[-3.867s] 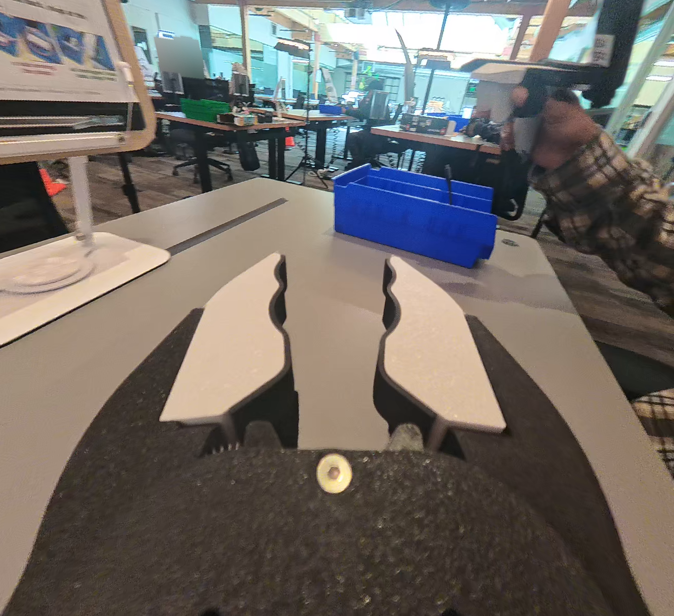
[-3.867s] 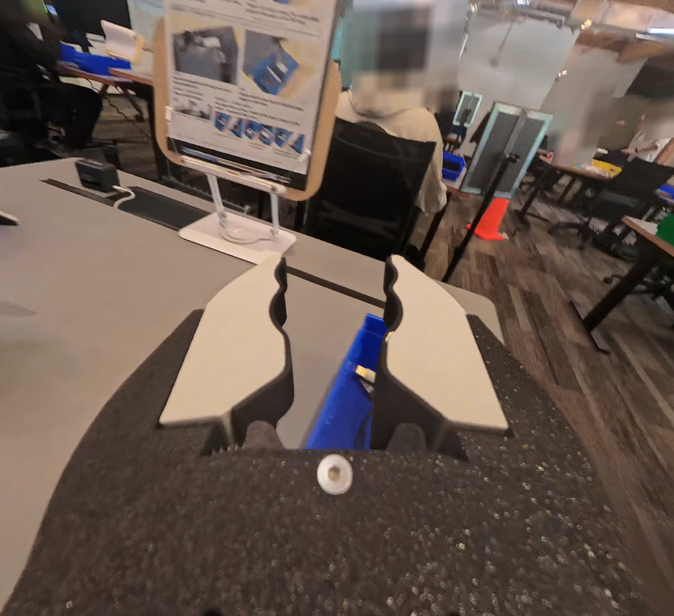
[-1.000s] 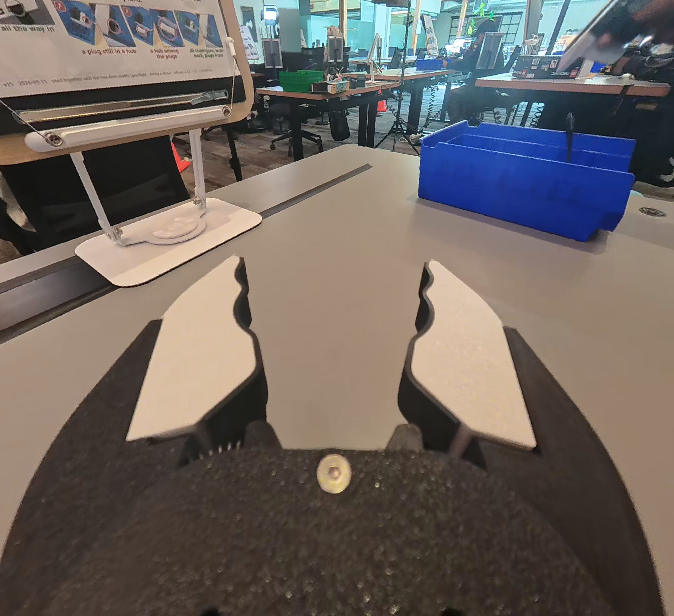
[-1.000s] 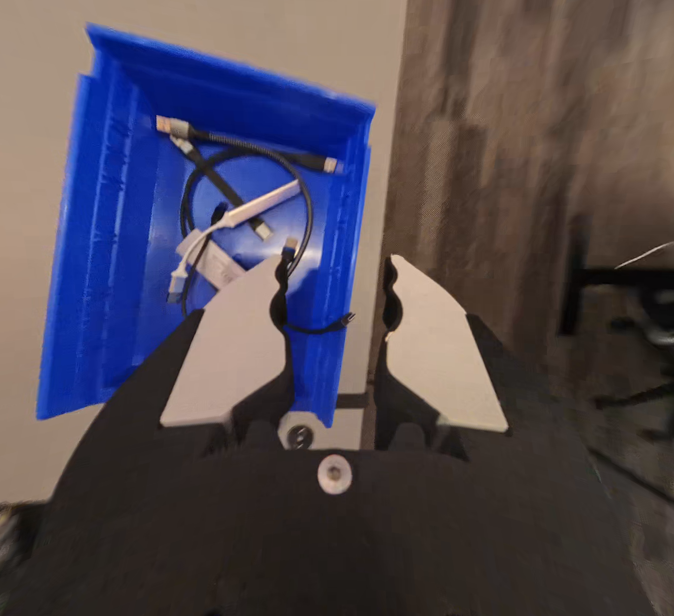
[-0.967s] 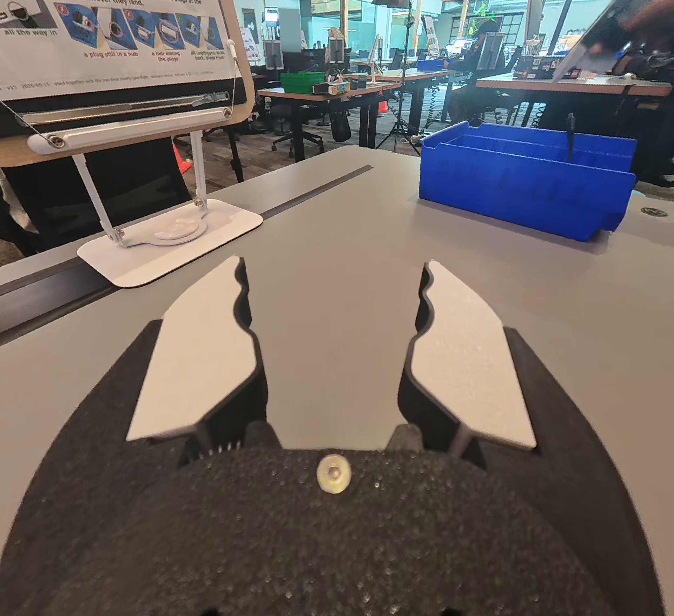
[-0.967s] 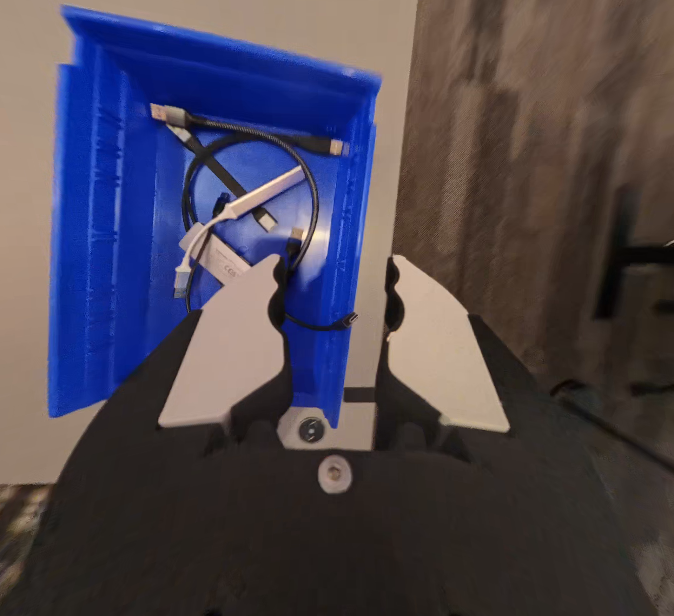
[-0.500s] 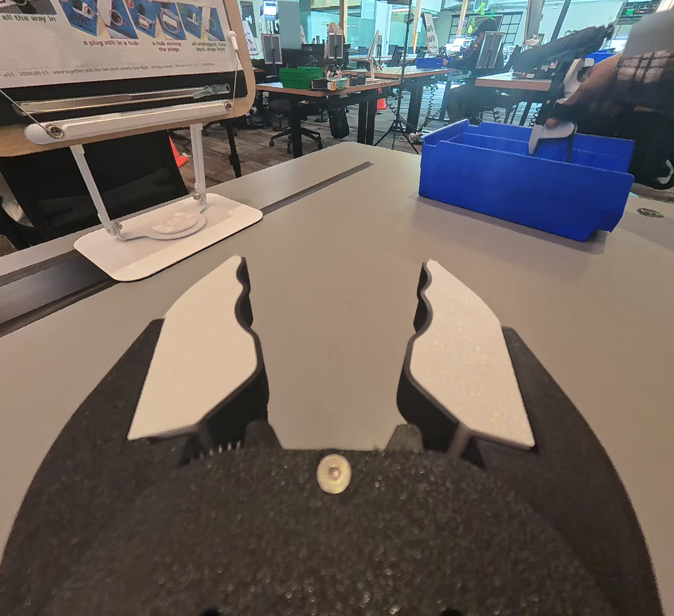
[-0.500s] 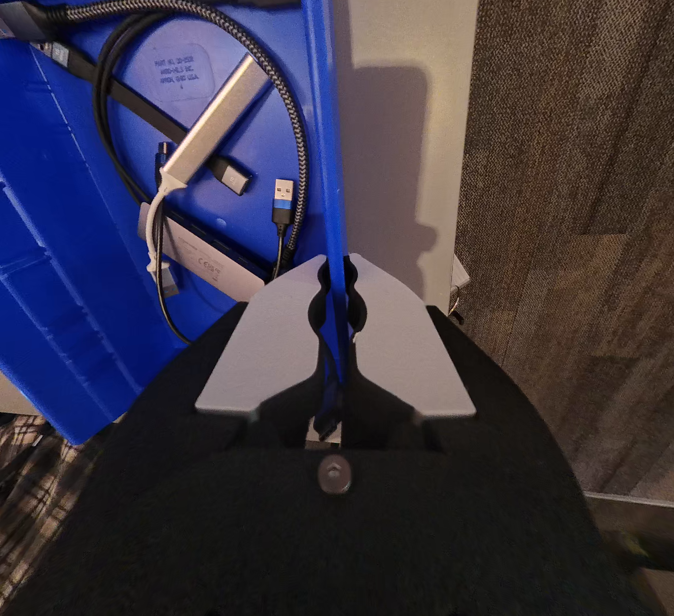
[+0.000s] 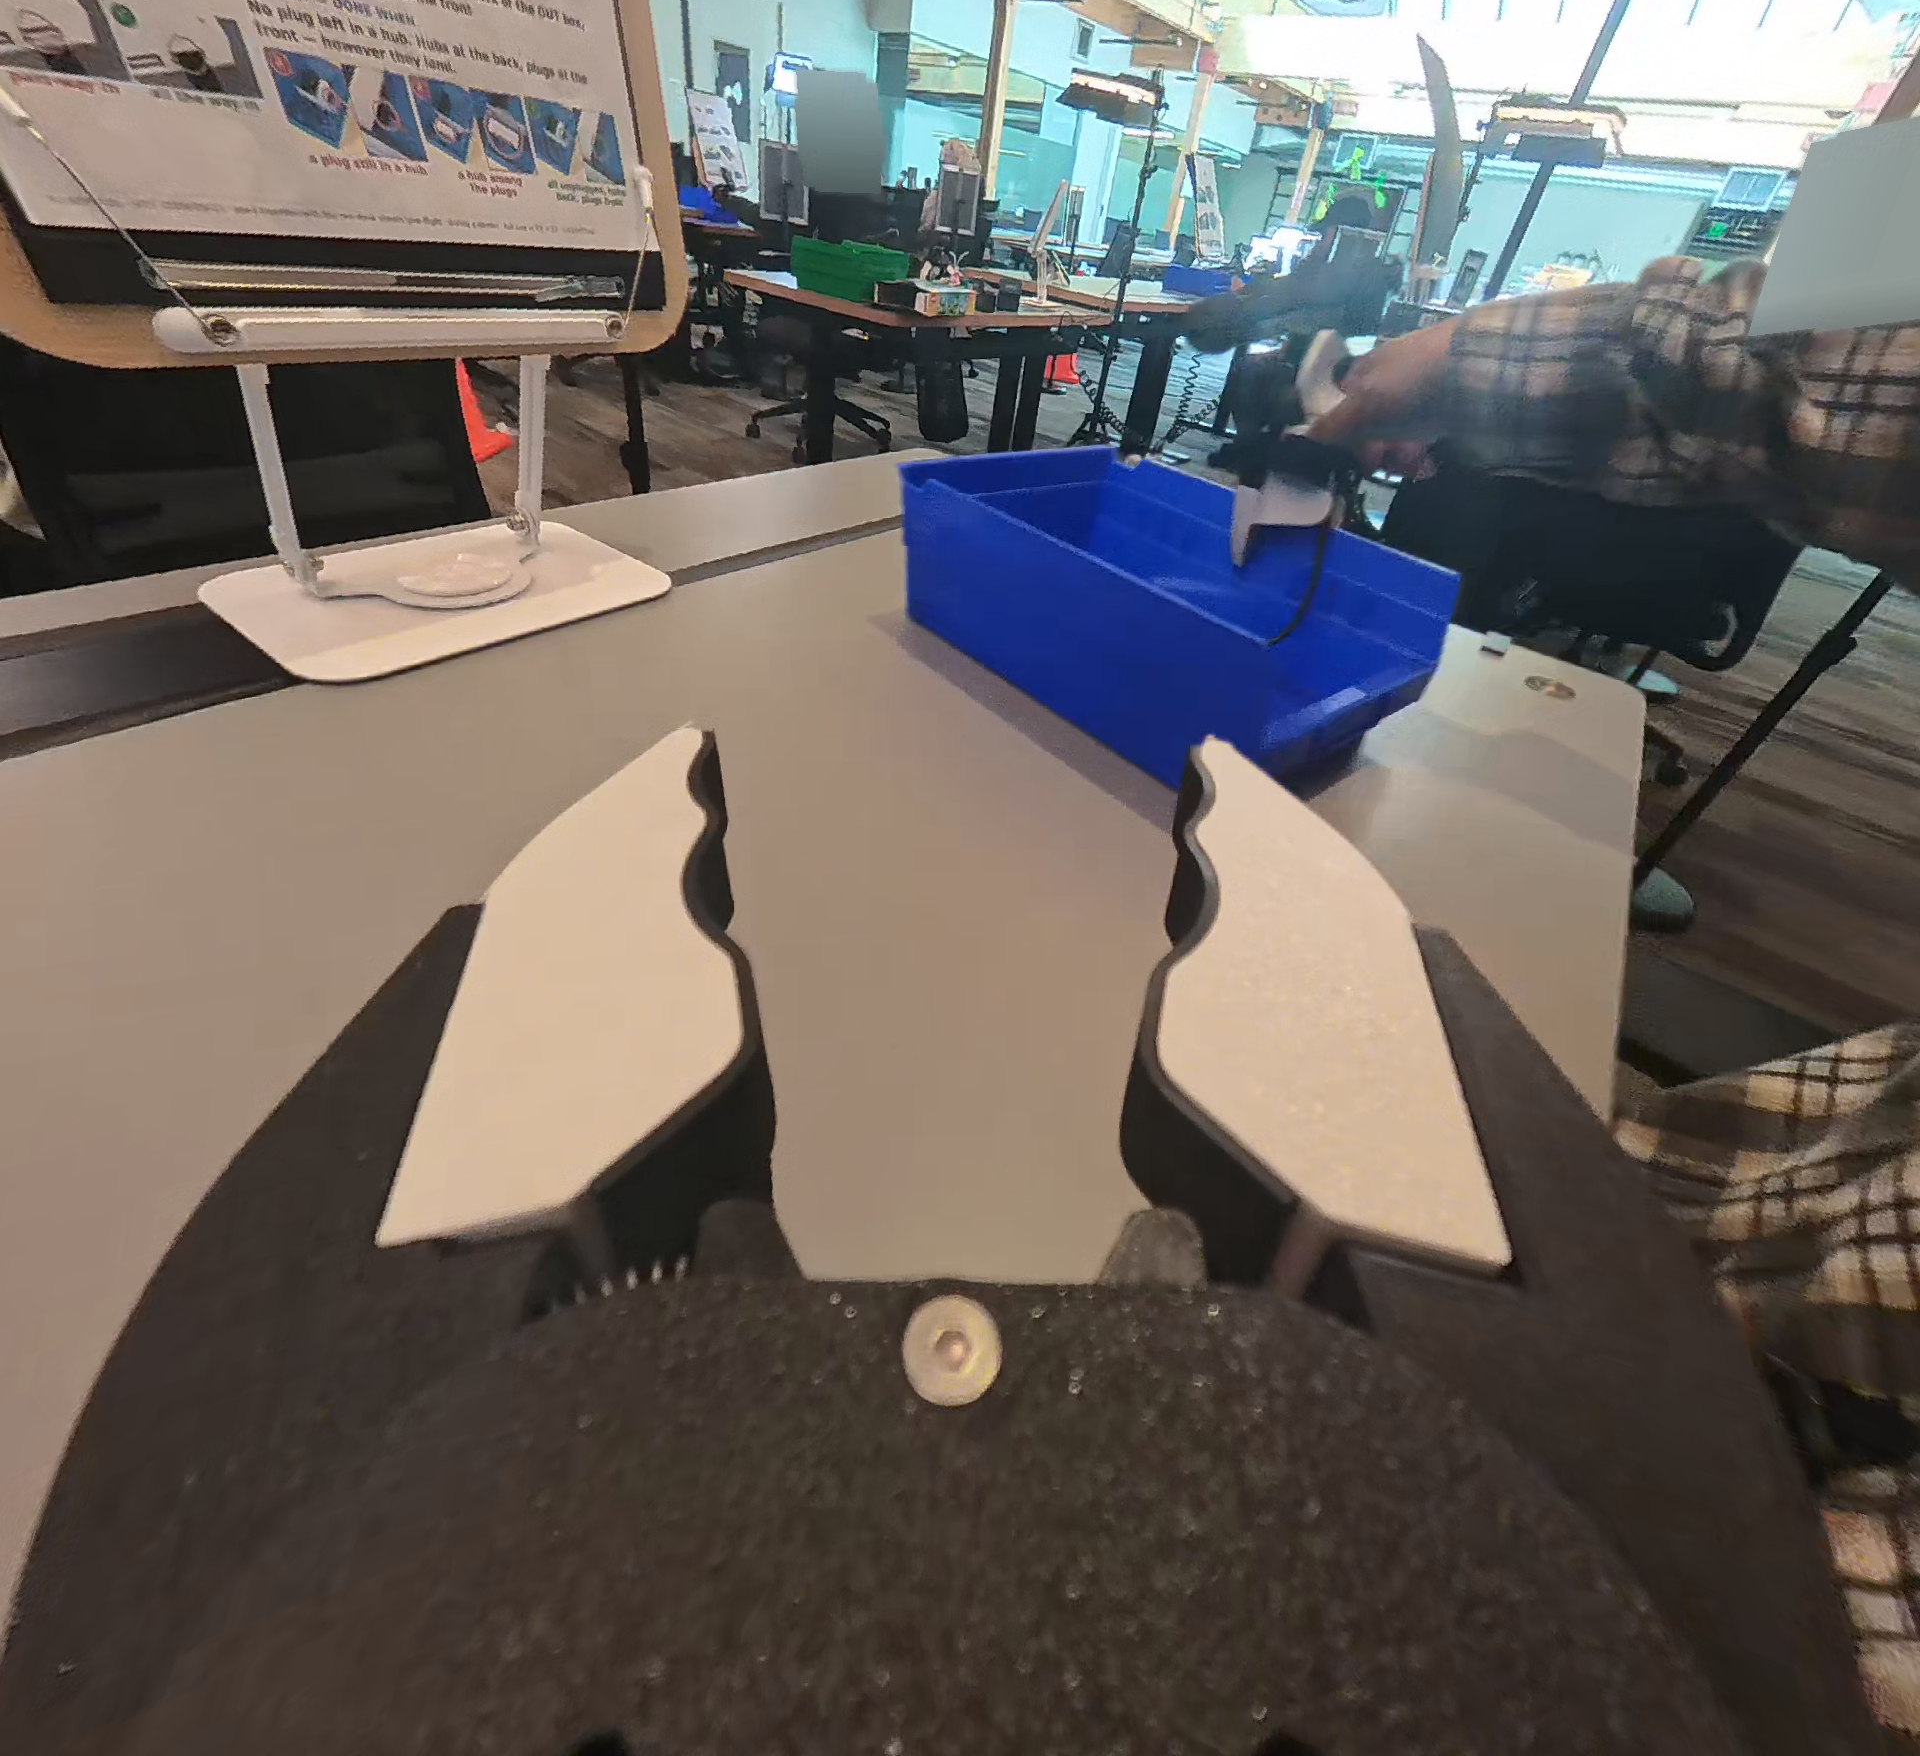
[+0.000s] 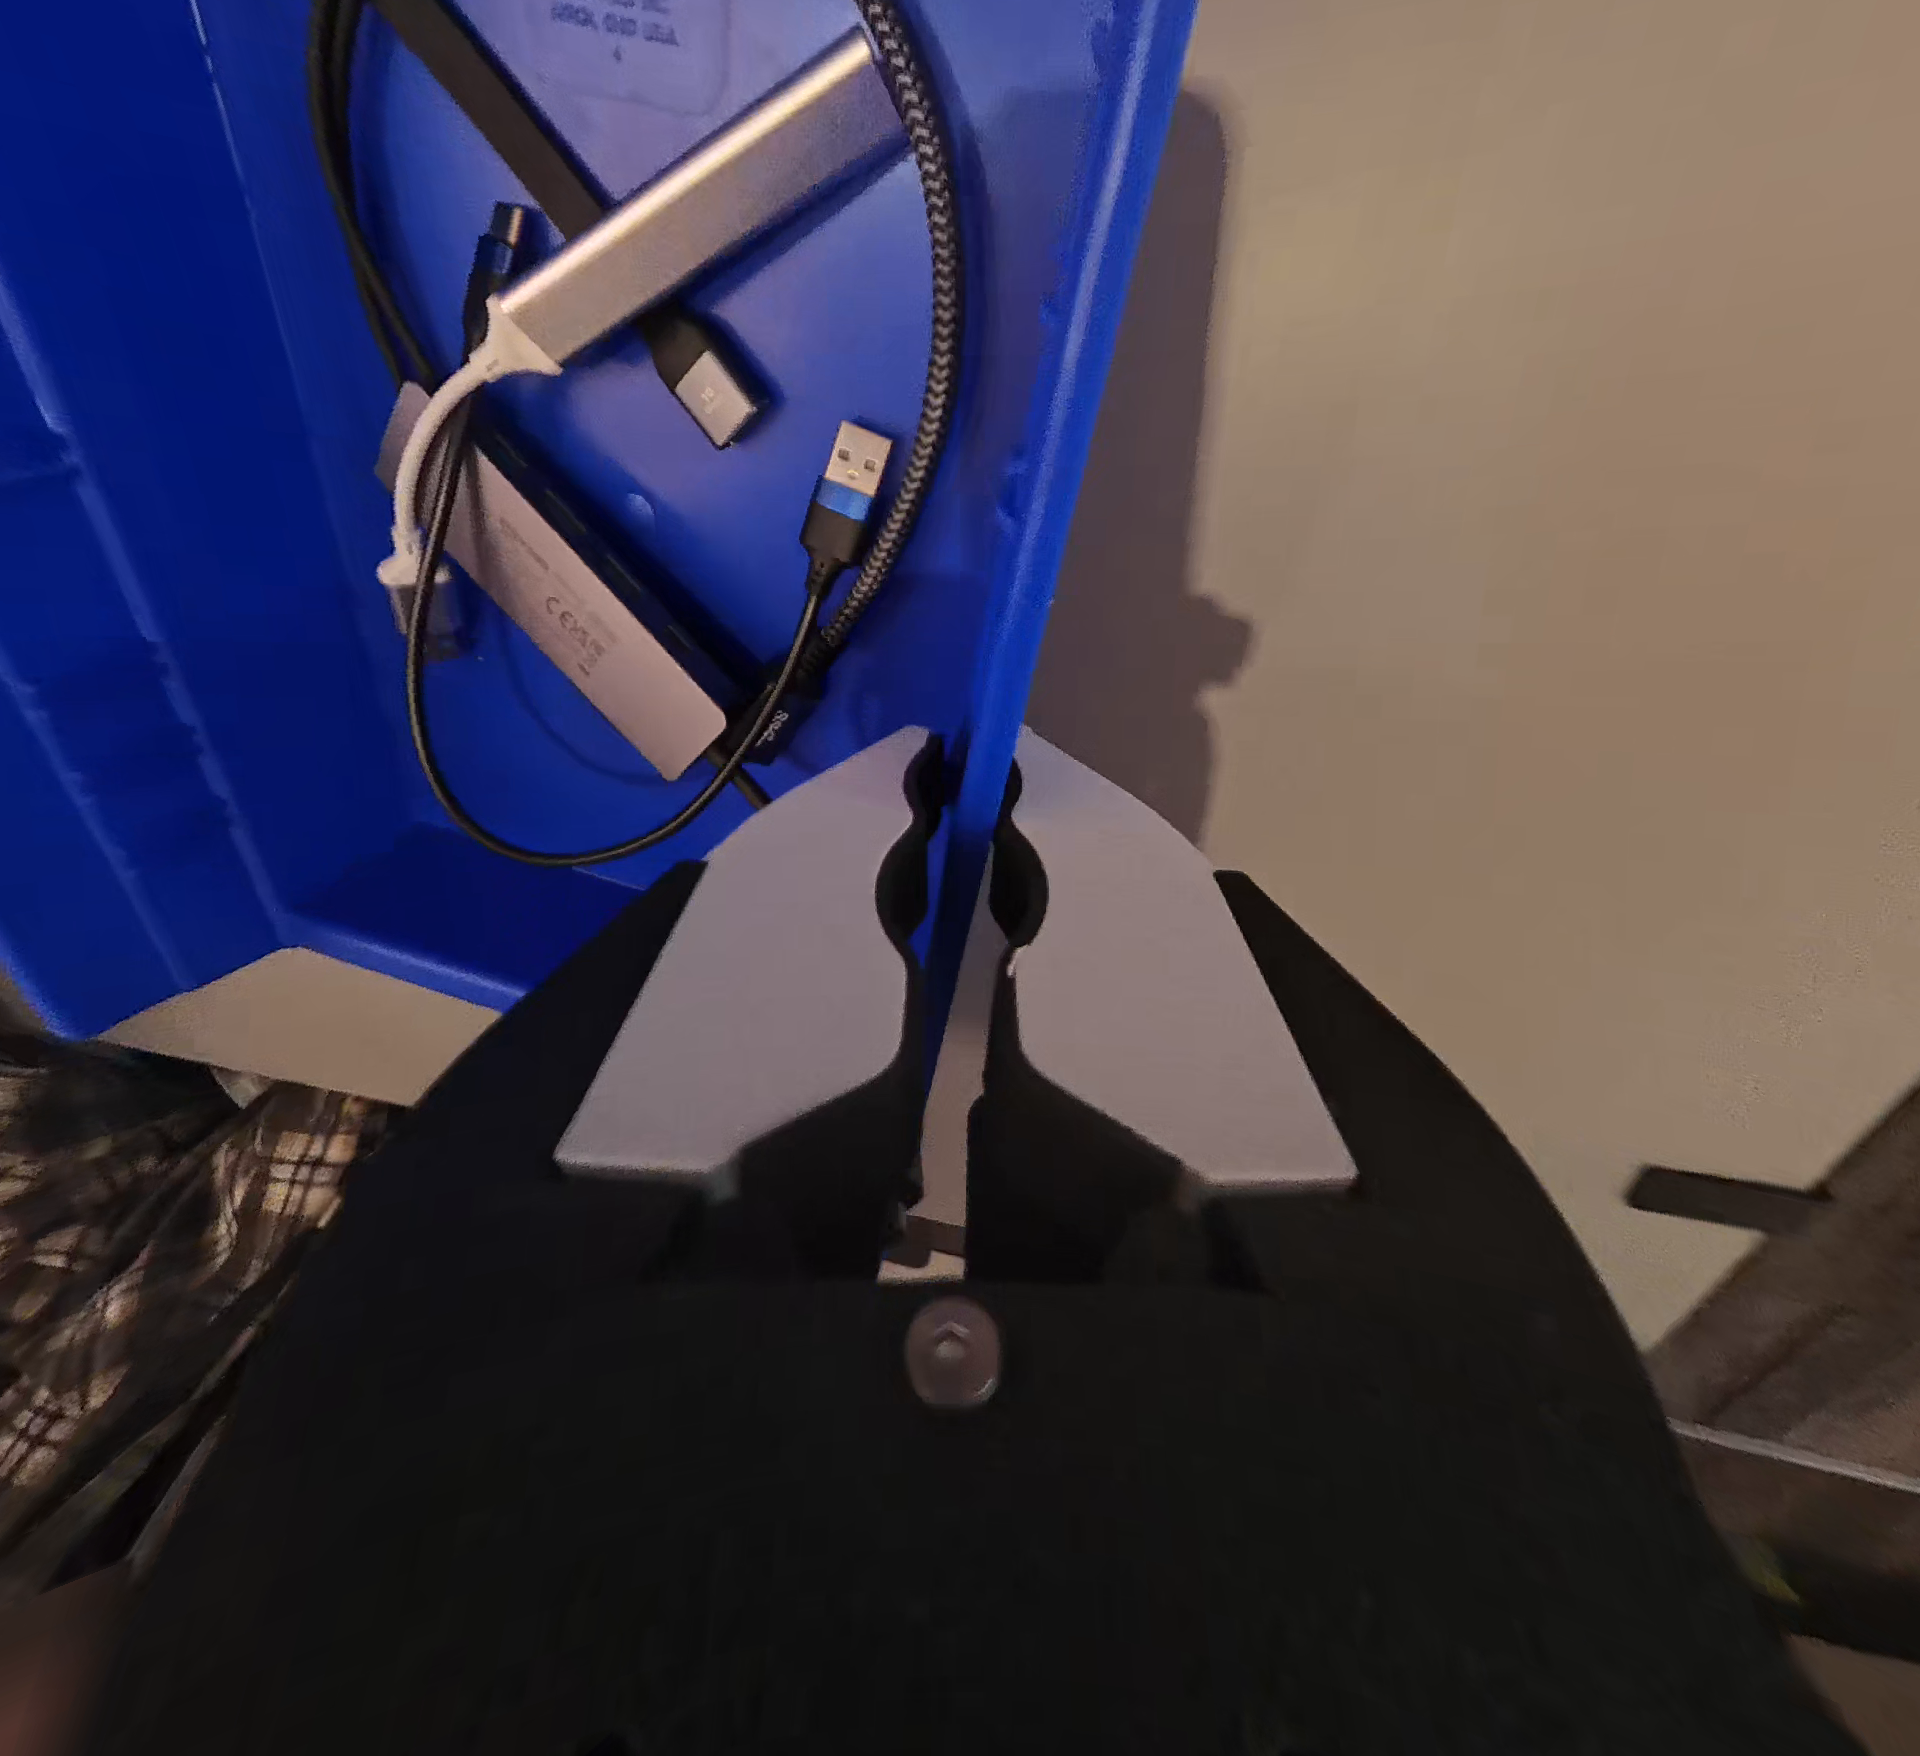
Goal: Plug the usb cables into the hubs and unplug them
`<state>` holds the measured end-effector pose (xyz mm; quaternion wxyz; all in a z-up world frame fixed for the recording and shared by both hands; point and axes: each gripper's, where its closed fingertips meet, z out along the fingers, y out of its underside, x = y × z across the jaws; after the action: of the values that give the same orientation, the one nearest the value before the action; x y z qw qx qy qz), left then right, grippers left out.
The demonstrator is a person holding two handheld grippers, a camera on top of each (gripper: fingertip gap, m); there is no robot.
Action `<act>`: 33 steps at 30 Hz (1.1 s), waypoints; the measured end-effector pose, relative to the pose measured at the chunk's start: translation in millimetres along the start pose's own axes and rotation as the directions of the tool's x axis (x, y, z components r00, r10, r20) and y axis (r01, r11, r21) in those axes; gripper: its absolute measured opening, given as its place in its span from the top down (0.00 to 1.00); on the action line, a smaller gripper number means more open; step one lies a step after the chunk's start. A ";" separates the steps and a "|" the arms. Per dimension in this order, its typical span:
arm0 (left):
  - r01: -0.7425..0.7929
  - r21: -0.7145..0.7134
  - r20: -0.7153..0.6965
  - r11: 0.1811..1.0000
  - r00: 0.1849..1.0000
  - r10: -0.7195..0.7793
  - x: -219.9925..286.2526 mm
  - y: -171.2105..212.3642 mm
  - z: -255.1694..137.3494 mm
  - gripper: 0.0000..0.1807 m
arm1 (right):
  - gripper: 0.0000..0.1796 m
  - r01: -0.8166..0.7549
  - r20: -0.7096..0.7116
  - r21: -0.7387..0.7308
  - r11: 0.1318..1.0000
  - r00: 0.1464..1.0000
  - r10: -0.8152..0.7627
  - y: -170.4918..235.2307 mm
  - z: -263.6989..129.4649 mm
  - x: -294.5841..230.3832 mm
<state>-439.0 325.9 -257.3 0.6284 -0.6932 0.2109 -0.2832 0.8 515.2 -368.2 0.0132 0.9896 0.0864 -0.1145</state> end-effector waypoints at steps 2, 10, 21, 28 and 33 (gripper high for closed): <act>-0.010 0.000 0.013 1.000 1.000 0.010 7.7 -0.7 -16.5 0.56 | 0.97 0.039 0.006 0.004 0.999 0.999 -0.039 -4.3 7.2 -33.2; -0.014 0.005 0.075 1.000 0.997 0.014 18.6 -5.4 -71.2 0.57 | 0.96 0.165 0.060 -0.026 0.986 0.985 -0.163 -6.4 42.2 -184.1; 0.005 0.052 0.161 0.999 0.987 -0.014 1.8 -19.3 -123.8 0.57 | 0.96 0.174 0.108 -0.043 0.984 0.980 -0.168 -1.2 77.4 -341.2; 0.002 0.053 0.225 0.999 0.974 -0.014 -19.3 -28.9 -141.0 0.57 | 0.91 0.084 0.261 -0.038 0.996 0.963 -0.072 12.1 87.6 -404.4; -0.046 -0.001 0.323 0.999 0.945 0.044 -45.1 -47.6 -162.3 0.56 | 0.63 0.143 0.333 0.042 0.989 0.931 -0.149 6.1 74.5 -420.0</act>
<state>-582.7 238.9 -207.8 0.6628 -0.7232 0.1200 -0.1524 -417.6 435.2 -344.5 0.0107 0.9465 0.1552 -0.2826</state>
